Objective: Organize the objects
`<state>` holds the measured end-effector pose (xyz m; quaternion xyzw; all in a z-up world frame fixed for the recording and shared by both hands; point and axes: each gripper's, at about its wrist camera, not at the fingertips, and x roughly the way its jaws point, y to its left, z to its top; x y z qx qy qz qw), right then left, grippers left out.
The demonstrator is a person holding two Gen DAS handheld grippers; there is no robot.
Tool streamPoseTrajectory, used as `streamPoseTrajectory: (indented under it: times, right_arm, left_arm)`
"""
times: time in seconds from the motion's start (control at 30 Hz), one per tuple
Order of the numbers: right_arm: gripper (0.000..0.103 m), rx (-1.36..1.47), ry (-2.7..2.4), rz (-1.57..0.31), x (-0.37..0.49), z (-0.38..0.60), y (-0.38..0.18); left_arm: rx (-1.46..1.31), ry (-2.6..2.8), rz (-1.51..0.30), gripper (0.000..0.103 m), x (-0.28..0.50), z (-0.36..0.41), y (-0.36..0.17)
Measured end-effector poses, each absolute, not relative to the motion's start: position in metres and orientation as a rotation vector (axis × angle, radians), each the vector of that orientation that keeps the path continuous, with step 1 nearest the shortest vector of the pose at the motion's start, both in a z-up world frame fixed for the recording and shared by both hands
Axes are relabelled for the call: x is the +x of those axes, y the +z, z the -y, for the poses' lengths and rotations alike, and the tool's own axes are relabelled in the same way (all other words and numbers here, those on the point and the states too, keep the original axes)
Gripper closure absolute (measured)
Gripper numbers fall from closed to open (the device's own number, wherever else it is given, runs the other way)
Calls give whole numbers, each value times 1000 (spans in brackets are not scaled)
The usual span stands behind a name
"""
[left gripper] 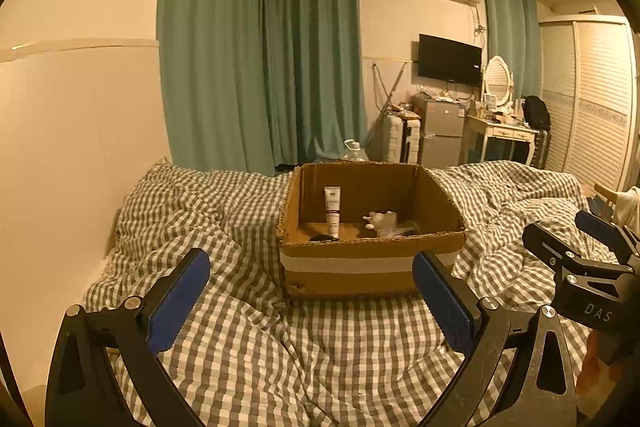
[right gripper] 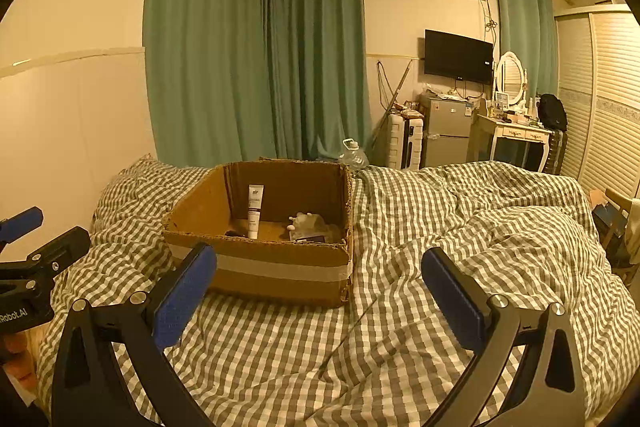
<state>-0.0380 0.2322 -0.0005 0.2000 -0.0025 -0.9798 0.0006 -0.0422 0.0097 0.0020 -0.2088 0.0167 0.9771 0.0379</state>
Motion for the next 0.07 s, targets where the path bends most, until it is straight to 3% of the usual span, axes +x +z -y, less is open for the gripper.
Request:
streamPoseTrajectory:
  times: [0.07]
  right_arm:
    - [0,624,-3076,4,-38,-231,-1]
  left_arm:
    - [-645,2993,-33,0,-43,-7,2]
